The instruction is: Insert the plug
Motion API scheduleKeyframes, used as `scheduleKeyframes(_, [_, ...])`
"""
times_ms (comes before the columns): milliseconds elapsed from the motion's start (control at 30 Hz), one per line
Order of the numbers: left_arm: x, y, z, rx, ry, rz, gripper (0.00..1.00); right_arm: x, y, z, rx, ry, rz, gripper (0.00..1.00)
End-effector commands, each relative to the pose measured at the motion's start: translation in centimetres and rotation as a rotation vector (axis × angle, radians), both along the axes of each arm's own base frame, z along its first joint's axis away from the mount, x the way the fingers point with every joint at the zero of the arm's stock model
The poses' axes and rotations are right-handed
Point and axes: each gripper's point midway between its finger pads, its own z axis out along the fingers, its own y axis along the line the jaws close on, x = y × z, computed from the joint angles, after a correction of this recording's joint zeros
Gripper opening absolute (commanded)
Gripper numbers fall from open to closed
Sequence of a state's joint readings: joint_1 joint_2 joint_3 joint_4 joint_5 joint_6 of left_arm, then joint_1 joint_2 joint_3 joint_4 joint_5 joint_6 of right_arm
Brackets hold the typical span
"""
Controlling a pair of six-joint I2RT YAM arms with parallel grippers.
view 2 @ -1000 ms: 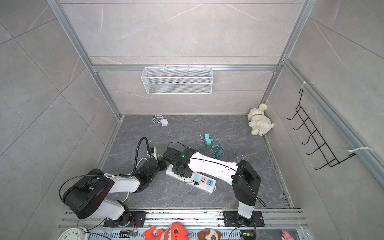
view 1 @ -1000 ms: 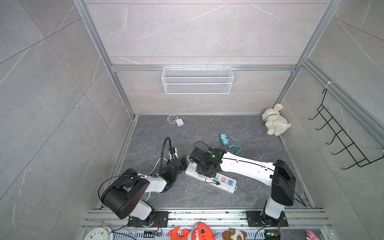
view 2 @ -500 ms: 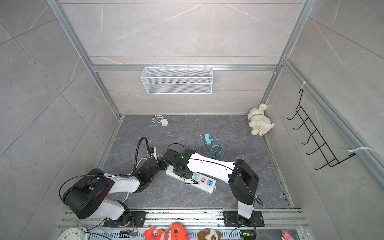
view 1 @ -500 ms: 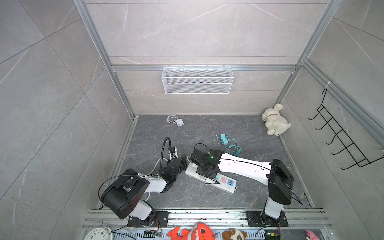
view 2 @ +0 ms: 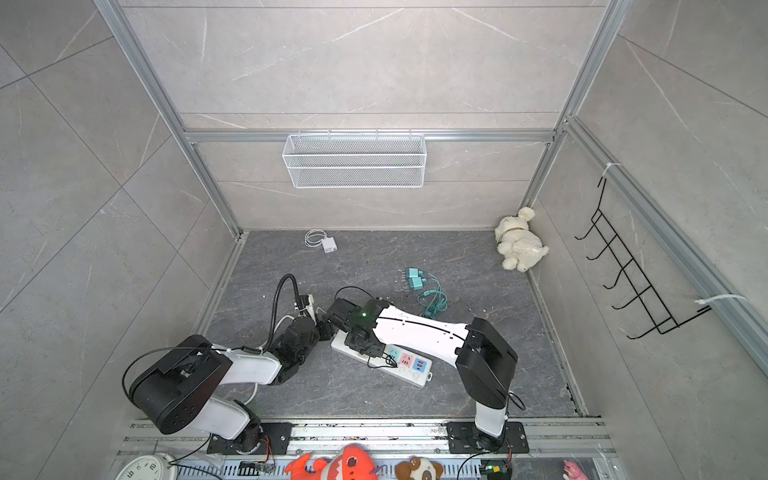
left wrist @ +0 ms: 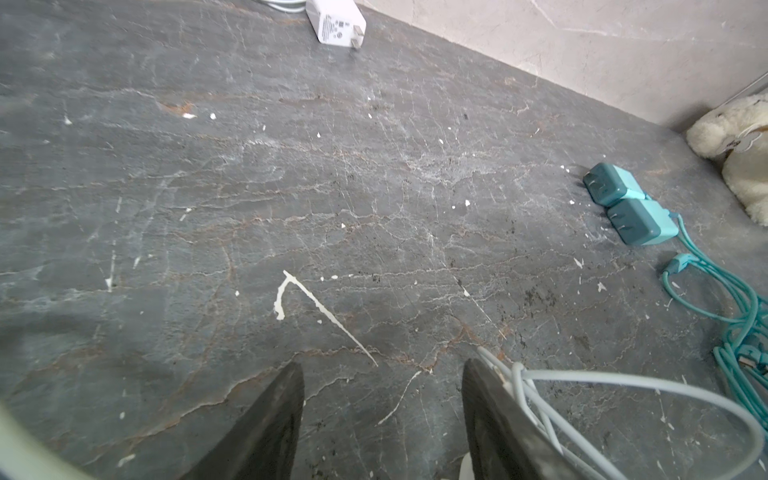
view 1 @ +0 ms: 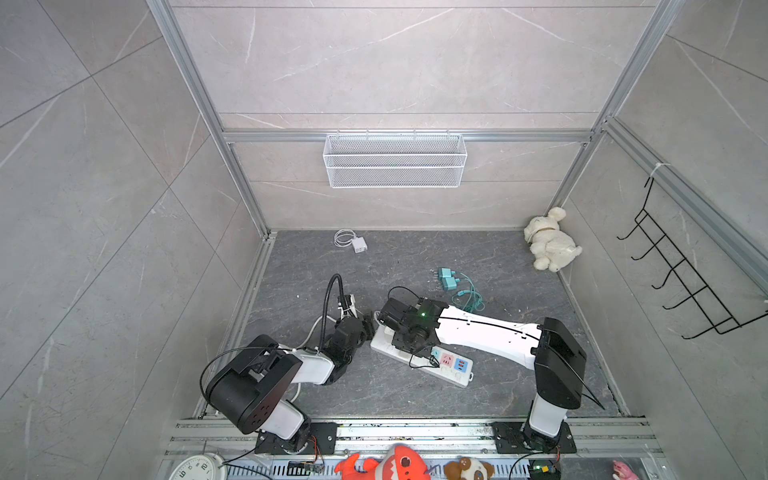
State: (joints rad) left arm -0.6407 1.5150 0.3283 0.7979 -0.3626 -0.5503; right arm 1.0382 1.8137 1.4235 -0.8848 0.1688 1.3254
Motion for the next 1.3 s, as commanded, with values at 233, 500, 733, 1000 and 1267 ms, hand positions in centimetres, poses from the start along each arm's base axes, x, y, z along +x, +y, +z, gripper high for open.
scheduleKeyframes(233, [-0.4,-1.7,-0.7,-0.050,-0.021,-0.063,0.60,0.6,-0.6,-1.3,-0.108,-0.003,0.005,0.05])
scheduleKeyframes(500, [-1.4,-4.4,-0.8,-0.062,-0.032,-0.146,0.57,0.9,-1.1,-1.3,-0.169,-0.010,0.048,0.05])
scheduleKeyframes(733, [-1.9,-4.2,-0.8,-0.059,-0.038,-0.136,0.57,-0.2,-1.2,-3.1,-0.263,0.046,0.116,0.04])
scheduleKeyframes(1000, [-2.4,-2.8,0.7,-0.042,-0.064,-0.102,0.57,-0.6,-1.3,-4.0,-0.274,0.070,0.121,0.04])
scheduleKeyframes(1267, [-3.0,-1.1,2.5,-0.023,-0.102,-0.058,0.56,-1.6,-0.9,-5.1,-0.272,0.092,0.107,0.03])
